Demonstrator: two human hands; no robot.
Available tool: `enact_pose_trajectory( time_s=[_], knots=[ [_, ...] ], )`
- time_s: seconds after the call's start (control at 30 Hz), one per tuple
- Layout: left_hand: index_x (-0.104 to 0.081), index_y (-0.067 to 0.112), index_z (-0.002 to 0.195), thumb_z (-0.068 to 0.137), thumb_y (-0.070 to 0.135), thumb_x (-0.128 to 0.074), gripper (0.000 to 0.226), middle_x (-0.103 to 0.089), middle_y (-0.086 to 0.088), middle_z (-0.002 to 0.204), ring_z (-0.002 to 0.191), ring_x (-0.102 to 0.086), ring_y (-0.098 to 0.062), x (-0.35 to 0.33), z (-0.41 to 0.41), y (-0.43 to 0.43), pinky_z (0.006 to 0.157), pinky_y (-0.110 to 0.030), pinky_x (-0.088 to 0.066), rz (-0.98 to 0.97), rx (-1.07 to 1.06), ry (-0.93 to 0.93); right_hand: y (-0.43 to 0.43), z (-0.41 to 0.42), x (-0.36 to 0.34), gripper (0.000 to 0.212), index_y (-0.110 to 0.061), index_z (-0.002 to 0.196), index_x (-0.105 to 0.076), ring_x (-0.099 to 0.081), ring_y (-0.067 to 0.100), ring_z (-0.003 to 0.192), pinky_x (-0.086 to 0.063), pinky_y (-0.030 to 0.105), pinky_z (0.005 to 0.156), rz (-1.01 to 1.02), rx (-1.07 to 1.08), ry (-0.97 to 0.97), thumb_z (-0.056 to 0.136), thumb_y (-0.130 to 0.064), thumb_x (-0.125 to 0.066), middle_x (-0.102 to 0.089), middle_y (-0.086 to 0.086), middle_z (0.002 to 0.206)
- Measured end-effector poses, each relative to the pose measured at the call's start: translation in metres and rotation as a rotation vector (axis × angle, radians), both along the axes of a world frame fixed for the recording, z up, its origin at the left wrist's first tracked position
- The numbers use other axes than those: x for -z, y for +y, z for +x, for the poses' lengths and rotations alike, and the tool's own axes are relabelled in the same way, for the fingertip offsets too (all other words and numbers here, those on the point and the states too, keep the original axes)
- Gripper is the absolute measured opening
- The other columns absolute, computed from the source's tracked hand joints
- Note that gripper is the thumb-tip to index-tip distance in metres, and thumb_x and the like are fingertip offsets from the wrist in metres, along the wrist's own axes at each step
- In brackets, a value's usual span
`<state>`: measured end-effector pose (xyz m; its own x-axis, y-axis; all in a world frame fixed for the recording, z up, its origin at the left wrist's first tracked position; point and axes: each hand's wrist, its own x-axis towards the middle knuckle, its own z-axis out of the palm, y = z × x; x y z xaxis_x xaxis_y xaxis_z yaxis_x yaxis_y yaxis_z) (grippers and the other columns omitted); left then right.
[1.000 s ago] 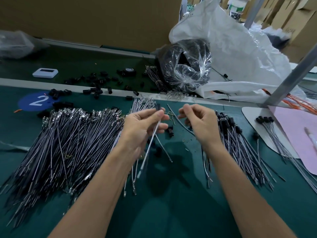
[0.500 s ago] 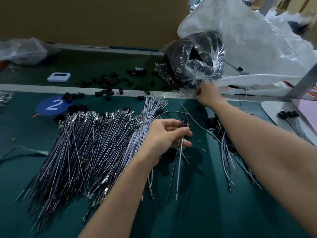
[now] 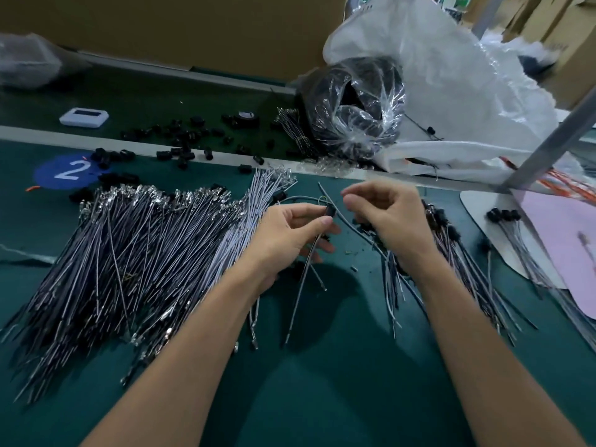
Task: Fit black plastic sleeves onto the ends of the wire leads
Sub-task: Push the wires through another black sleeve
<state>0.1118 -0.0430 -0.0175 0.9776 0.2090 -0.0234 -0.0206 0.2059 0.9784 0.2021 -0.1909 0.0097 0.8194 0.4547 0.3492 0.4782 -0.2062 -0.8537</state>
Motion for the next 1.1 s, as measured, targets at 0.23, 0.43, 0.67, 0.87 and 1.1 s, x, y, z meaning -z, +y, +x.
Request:
enact_pose_trajectory(
  time_s=[0.23, 0.43, 0.67, 0.87, 1.1],
  knots=[
    [-0.072, 0.010, 0.102, 0.086, 0.002, -0.070, 0.018, -0.075, -0.015, 0.085, 0.052, -0.058, -0.008, 0.003, 0.002, 0.000, 0.044, -0.017, -0.040, 0.220, -0.042, -0.089, -0.005, -0.013, 0.008, 0.005, -0.014, 0.079, -0.074, -0.057, 0.004, 0.058, -0.045, 0.016, 0.060, 0.028, -0.014, 0.041, 0.080, -0.011, -0.078, -0.069, -0.009, 0.064],
    [-0.074, 0.009, 0.100, 0.082, 0.005, -0.076, 0.019, -0.075, -0.007, 0.076, 0.051, -0.057, -0.009, 0.006, 0.005, 0.000, 0.046, -0.012, -0.038, 0.306, -0.057, -0.124, -0.009, -0.013, 0.008, 0.004, -0.013, 0.080, -0.075, -0.060, 0.008, 0.061, -0.048, 0.021, 0.060, 0.035, -0.031, 0.000, 0.080, -0.013, -0.079, -0.071, 0.001, 0.068],
    [-0.074, 0.012, 0.094, 0.082, -0.002, -0.073, 0.019, -0.076, -0.011, 0.079, 0.064, -0.072, -0.018, 0.008, 0.005, 0.001, 0.048, -0.023, -0.051, 0.266, -0.049, -0.139, -0.011, -0.011, 0.010, 0.010, -0.013, 0.077, -0.071, -0.062, 0.008, 0.057, -0.050, 0.020, 0.058, -0.029, -0.059, 0.063, 0.077, -0.009, -0.080, -0.070, -0.005, 0.063],
    [-0.074, 0.004, 0.098, 0.082, -0.004, -0.073, 0.018, -0.075, -0.014, 0.083, 0.074, -0.074, -0.021, 0.008, 0.004, 0.000, 0.061, -0.026, -0.058, 0.256, -0.033, -0.143, -0.012, -0.011, 0.010, 0.014, -0.020, 0.076, -0.075, -0.063, 0.006, 0.057, -0.050, 0.018, 0.059, -0.075, -0.048, 0.002, 0.074, -0.008, -0.082, -0.071, -0.003, 0.064],
    [-0.073, 0.010, 0.091, 0.083, -0.002, -0.072, 0.015, -0.076, -0.006, 0.076, 0.070, -0.074, -0.020, 0.005, 0.003, -0.001, 0.060, -0.026, -0.059, 0.214, -0.007, -0.163, -0.015, -0.013, 0.006, 0.018, -0.009, 0.088, -0.071, -0.066, 0.014, 0.059, -0.051, 0.020, 0.058, 0.043, -0.127, 0.178, 0.085, 0.008, -0.066, -0.072, 0.005, 0.068]
  ],
)
